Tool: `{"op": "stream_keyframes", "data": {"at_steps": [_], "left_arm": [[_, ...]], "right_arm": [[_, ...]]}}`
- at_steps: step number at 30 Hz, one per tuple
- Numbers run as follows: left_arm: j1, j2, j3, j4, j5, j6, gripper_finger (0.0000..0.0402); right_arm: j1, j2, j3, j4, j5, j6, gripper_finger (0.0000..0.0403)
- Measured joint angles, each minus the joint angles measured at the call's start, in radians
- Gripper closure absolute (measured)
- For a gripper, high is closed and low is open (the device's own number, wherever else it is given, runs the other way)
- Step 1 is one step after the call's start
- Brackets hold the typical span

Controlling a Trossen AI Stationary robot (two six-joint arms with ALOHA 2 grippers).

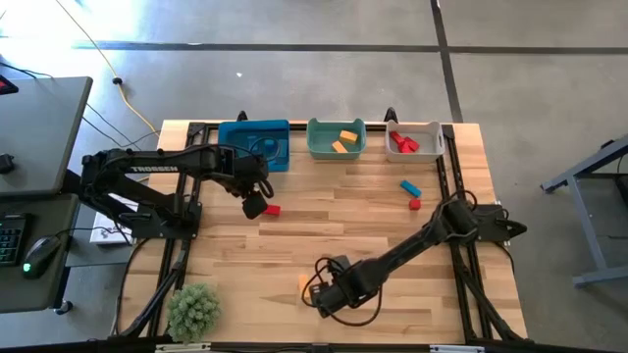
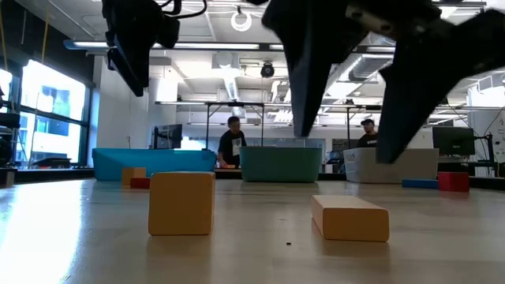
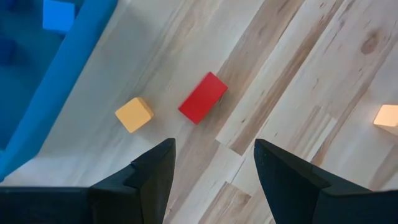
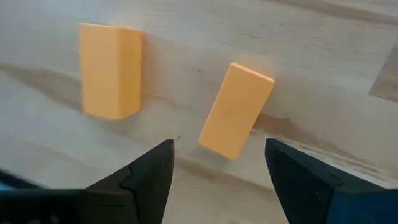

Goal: Sort & place blocks by color
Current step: Put the yellow block into the green bin

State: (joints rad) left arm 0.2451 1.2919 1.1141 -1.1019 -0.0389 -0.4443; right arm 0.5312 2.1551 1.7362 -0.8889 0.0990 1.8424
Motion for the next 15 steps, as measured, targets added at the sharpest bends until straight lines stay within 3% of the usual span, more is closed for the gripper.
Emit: {"op": "stream_keyframes", "data": {"at_steps": [15], "left_arm": [[-0.006, 0.000, 0.000, 0.000, -0.046, 0.001, 0.0193]], "right_arm": [[0.000, 0.089, 0.000, 0.009, -0.011, 0.046, 0.0163]]}}
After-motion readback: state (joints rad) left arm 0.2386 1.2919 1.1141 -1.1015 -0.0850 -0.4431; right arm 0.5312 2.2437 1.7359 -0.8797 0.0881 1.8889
